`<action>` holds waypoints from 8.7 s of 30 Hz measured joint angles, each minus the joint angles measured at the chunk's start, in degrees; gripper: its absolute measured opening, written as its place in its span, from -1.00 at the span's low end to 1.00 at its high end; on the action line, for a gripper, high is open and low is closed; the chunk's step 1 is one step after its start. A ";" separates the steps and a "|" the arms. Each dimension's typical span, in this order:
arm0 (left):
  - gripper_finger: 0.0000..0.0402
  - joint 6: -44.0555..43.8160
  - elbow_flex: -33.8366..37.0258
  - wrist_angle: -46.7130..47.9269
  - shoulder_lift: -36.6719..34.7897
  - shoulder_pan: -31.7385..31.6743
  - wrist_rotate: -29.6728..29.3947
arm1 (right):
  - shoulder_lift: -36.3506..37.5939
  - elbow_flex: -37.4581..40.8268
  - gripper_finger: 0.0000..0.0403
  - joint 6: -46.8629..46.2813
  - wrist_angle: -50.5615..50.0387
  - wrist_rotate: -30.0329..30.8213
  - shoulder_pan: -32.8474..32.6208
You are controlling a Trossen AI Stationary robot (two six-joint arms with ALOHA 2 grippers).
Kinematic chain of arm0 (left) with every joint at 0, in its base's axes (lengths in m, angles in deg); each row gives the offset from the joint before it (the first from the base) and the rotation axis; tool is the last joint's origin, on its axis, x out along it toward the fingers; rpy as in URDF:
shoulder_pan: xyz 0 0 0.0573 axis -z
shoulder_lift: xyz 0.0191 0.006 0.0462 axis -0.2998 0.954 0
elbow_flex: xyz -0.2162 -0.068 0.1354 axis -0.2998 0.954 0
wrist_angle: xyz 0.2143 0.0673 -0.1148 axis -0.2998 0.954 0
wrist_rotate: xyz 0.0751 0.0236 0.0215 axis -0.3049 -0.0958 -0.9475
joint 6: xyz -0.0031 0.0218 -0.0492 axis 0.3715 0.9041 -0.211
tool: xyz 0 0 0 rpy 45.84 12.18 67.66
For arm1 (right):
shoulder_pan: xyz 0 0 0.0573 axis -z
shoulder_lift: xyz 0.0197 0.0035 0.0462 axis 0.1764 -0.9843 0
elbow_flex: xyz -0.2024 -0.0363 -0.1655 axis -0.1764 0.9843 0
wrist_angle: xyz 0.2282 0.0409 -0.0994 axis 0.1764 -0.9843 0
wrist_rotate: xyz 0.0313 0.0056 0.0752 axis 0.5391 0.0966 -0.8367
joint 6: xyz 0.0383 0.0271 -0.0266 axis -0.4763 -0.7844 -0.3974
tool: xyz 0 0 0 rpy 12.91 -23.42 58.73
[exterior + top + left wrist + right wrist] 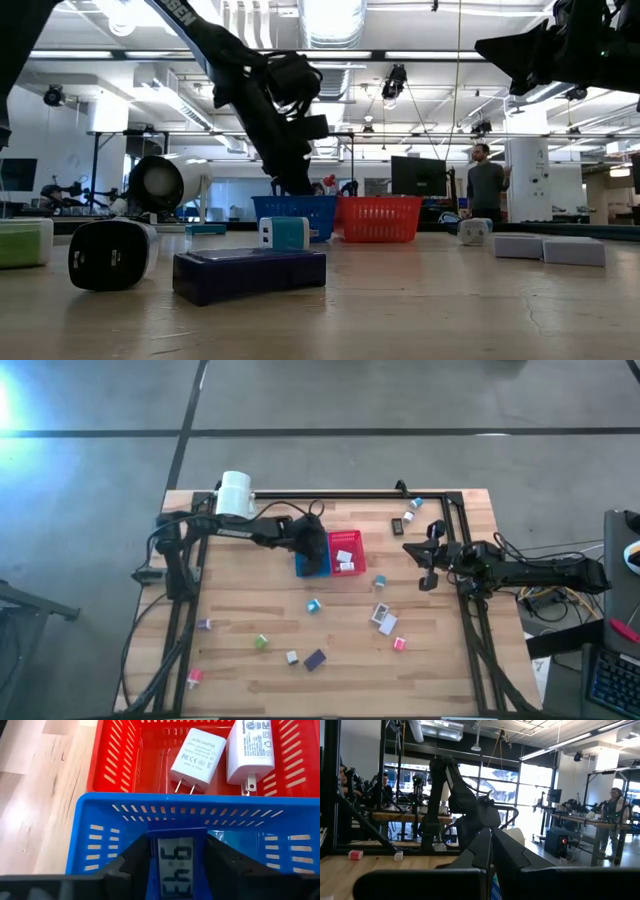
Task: Pick & Place Office items
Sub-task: Put the blue digital clock into the blue bin, then put the middle light blue charger adapter into the red bin
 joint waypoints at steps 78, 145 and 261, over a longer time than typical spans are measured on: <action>-0.95 6.08 55.82 -37.24 -71.17 -10.71 10.95 | -14.52 -34.39 -0.94 -16.37 -51.23 16.75 -11.19; -0.94 3.11 55.82 -35.36 -71.19 -10.71 12.17 | -70.85 -55.92 0.36 -11.60 -87.62 -4.66 0.13; -0.94 0.93 55.91 -34.82 -70.88 -10.67 12.22 | -41.00 -33.32 -0.29 -4.12 -26.81 12.41 -5.12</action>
